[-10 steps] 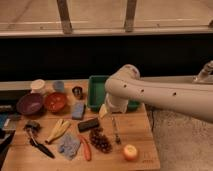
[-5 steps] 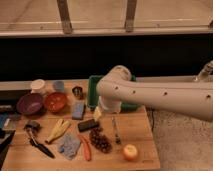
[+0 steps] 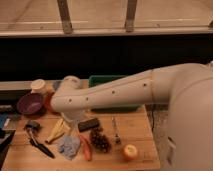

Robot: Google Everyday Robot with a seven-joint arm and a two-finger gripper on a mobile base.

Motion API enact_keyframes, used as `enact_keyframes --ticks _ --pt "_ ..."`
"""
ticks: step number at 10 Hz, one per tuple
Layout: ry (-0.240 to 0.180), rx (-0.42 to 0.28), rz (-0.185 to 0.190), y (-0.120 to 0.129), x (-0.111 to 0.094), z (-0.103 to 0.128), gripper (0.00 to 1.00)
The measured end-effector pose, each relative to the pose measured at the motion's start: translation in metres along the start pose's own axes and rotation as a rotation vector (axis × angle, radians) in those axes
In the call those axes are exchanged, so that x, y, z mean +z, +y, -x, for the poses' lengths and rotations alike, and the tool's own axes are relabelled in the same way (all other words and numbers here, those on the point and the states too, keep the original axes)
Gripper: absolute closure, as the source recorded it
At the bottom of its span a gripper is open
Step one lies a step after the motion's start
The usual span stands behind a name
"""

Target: Place towel in tray

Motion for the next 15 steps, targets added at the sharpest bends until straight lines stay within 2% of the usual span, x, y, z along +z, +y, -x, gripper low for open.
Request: enact_keyframes --ticks 1,2,5,6,8,10,11,15 --pt "0.01 -0.042 0.011 0.018 0.006 0.004 0.34" --pt "0.013 -0.056 0.012 0.022 0.007 0.005 0.34" --pt "0.018 -0.054 0.011 0.019 0.008 0.004 0.34" --pt "0.038 -0.066 0.015 0.02 0.012 0.006 0.34" --pt "0.063 -0.103 0.048 0.027 0.033 0.017 0.34" --pt "0.099 -0.15 0.098 0.034 0.066 0.028 0.34" --pt "0.106 -0.17 0.12 0.04 0.076 0.034 0.34" --pt "0.109 -0.207 0.177 0.054 0.093 0.036 0.34"
